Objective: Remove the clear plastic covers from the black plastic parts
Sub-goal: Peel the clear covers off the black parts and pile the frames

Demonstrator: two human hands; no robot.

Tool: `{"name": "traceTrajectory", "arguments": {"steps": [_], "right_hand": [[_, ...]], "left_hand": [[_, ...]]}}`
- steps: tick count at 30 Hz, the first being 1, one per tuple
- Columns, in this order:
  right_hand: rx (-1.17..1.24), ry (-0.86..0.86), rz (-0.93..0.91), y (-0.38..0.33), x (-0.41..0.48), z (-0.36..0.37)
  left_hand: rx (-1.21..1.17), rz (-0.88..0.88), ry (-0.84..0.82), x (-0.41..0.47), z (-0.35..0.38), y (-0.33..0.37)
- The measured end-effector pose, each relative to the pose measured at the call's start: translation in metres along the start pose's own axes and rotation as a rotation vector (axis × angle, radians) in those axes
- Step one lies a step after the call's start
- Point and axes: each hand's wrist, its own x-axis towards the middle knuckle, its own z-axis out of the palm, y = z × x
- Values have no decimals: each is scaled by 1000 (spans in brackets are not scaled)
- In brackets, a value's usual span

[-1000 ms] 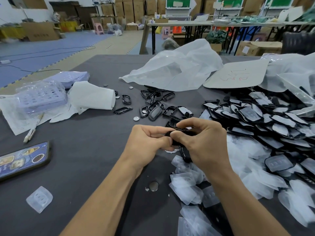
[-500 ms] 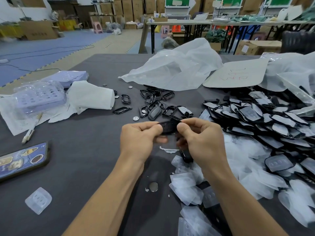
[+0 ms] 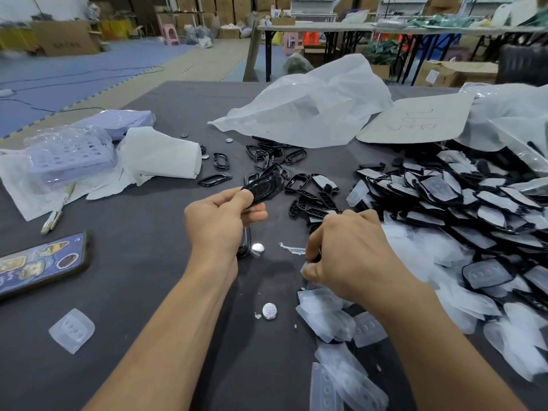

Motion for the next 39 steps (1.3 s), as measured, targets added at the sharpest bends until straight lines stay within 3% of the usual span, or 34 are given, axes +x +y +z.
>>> {"name": "traceTrajectory", "arguments": {"steps": [3,5,10,13,21,39], "right_hand": [[-72,-13,-46,-5,-1,4],[53,-19,-51,-6,-2,6],[1207,36,172,-4,4,0],[1544,36,273,1,5,-4],[1567,80,285,6,7,-1],[1350,199,181,12,10,8]], "left_hand": [[14,3,-1,0,0,1],[21,4,6,0,-1,1],[34,20,-1,1,-2,-1],[80,38,-25,-1,0,-3],[227,59,-158,-9,7,-9],[356,94,-323,-16,9,-14]]}}
